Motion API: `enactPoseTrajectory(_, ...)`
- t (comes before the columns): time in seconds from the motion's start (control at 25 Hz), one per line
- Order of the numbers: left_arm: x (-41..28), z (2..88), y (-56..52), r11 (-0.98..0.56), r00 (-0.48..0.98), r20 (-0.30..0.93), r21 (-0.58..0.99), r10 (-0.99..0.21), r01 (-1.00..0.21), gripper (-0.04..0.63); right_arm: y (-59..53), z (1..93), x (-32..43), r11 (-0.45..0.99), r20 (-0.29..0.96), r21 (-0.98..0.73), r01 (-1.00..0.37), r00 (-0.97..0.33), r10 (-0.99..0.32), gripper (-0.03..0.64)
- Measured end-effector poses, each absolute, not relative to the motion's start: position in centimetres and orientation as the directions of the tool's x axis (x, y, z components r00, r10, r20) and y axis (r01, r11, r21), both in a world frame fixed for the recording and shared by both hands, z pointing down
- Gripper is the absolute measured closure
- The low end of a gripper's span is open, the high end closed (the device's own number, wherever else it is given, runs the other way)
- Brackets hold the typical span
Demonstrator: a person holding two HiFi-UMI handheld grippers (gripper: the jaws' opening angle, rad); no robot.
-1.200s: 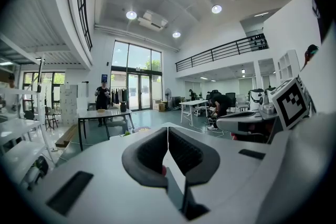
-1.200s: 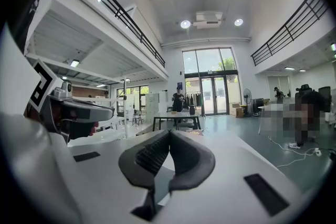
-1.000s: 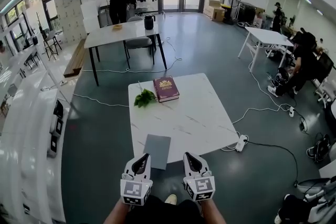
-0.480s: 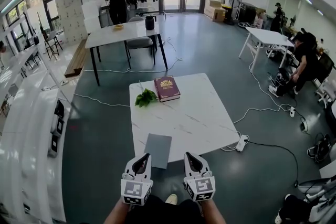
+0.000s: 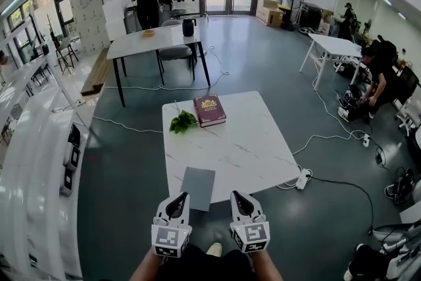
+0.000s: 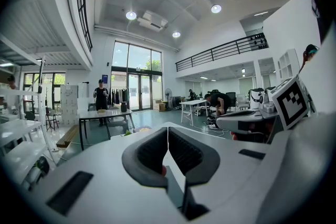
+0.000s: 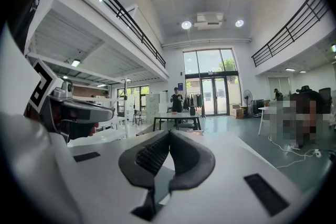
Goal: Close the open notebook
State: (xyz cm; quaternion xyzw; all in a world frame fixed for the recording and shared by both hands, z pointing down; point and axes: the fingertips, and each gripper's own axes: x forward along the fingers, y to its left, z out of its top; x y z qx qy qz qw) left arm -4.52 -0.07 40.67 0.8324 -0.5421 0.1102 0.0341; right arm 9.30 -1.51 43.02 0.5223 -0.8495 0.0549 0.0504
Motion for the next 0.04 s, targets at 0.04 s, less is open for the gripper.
enactPoseTrajectory(0.04,-4.51,40.7,-0.11,-0.41,0.388,0.22,-0.062,-0.895,-0.91,0.571,-1.55,43.06,9.32,0.449,0.142,-0.041,-0.893,-0.45,-0.882,0.6)
